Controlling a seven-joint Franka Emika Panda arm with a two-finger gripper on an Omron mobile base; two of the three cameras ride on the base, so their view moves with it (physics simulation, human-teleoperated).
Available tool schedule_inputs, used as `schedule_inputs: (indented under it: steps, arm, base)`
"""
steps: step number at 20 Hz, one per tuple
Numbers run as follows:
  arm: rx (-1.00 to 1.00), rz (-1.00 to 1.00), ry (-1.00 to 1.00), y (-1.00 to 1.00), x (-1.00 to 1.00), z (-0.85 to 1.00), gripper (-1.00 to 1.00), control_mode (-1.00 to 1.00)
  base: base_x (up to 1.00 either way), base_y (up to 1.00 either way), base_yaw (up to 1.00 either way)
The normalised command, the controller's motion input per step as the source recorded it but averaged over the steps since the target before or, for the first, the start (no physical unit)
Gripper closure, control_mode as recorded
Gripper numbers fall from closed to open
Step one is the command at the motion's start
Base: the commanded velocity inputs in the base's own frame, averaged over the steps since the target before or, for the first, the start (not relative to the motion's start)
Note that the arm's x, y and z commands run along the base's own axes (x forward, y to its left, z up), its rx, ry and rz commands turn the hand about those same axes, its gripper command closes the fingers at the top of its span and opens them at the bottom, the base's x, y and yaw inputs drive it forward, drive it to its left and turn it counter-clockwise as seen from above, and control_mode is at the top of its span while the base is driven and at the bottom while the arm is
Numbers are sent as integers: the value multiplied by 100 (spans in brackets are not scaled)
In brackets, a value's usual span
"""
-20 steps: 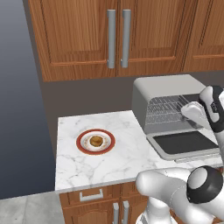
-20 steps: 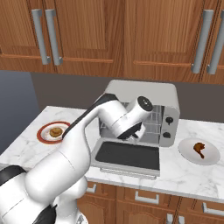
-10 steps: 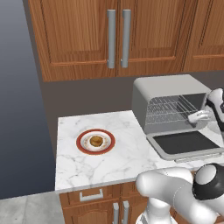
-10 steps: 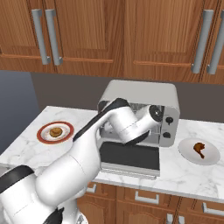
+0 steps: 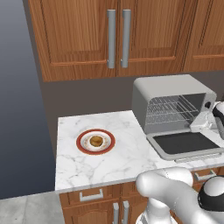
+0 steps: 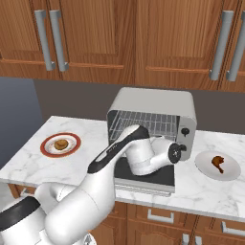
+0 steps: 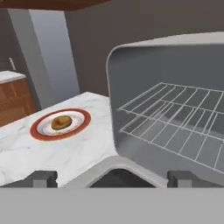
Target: Open the toaster oven door. Place the bread on the bottom rack in the toaster oven and place the chicken drumstick on the top rack.
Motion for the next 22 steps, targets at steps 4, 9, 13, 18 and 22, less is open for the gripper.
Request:
schedule_inputs:
  steps: [4,9,13,18,22]
  arm:
    - [0,9,-25,0,29,0,-100,-100]
    - [0,3,-11,-14,22,-11,-100,-100]
    - [1,0,-1,-4,46,-3,-100,-100]
    - [0,0,0,-9,23,-10,-100,-100]
    - [0,0,0,-21,0,-25,-100,-100]
  base:
    - [0,0,0]
    - [0,0,0]
    - [0,0,0]
    - [0,0,0]
    - [0,0,0]
